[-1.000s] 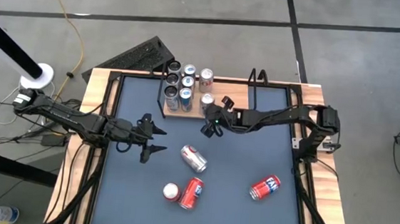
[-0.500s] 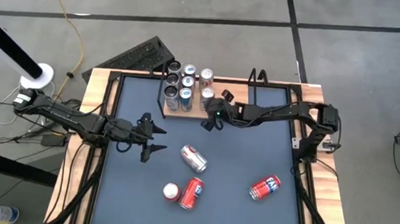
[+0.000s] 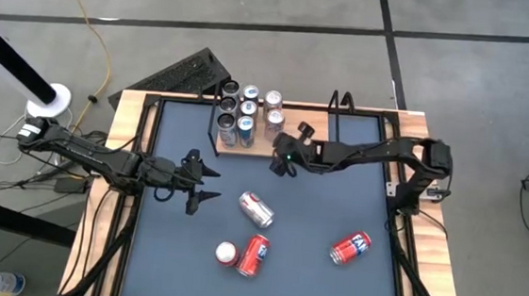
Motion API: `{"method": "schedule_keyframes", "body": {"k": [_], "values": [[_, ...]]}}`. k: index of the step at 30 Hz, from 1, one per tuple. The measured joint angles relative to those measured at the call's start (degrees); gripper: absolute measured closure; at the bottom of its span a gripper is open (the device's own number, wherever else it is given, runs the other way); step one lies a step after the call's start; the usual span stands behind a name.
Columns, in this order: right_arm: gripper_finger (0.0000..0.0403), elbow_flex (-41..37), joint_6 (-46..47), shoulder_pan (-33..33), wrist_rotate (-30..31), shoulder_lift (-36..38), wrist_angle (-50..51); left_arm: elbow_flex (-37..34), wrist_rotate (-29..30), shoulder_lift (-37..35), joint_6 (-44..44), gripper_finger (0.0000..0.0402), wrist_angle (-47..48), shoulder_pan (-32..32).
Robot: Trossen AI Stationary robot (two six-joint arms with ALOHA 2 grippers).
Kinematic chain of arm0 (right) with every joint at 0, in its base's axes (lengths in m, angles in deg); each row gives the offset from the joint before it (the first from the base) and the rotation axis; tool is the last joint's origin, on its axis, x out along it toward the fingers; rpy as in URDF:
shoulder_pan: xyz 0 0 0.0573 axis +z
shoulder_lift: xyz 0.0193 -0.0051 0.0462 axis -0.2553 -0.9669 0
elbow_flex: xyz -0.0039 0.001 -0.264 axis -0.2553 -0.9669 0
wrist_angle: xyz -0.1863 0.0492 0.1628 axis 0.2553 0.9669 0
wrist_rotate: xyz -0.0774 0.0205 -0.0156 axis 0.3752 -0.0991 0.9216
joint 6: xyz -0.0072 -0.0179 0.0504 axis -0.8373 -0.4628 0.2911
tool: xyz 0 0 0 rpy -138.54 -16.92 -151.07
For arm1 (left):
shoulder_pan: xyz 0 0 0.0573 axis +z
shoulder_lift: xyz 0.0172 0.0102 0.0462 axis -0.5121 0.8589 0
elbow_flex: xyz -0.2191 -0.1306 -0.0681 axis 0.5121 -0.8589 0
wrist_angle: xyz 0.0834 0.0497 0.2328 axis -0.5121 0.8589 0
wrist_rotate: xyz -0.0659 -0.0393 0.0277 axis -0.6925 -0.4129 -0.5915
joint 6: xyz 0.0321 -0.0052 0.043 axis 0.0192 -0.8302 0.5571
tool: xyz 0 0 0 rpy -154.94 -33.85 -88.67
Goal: Place canned beverage on shelf
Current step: Put the right silver soda can aligned with the other silver soda can on the shelf
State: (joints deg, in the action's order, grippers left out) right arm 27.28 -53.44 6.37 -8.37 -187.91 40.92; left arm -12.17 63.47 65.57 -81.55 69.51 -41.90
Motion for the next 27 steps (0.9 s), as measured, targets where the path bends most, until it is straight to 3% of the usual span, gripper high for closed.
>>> {"method": "schedule_keyframes", "body": {"k": [4, 13, 16, 21, 27], "values": [[0.0403, 0.0, 1.1, 0.6, 4.5, 2.0, 4.8, 0.0, 0.0, 0.0, 0.2, 0.0127, 0.2, 0.0], [0.0403, -0.1, -0.2, -6.7, 6.1, 0.8, 2.9, 0.0, -0.2, 0.0, 0.5, 0.0127, -0.3, 0.0], [0.0403, 0.0, -1.2, -7.6, 5.2, 0.5, -0.3, 0.0, -0.2, 0.0, 0.4, 0.0127, -0.3, 0.0], [0.0403, 0.0, -3.1, -8.4, -1.6, 0.0, -6.0, 0.0, -0.2, 0.0, 0.3, 0.0127, -0.4, 0.1], [0.0403, 0.0, -3.2, -8.4, -2.1, -1.1, -5.6, 0.0, -0.2, 0.0, 0.6, 0.0127, -0.7, 0.3]]}}
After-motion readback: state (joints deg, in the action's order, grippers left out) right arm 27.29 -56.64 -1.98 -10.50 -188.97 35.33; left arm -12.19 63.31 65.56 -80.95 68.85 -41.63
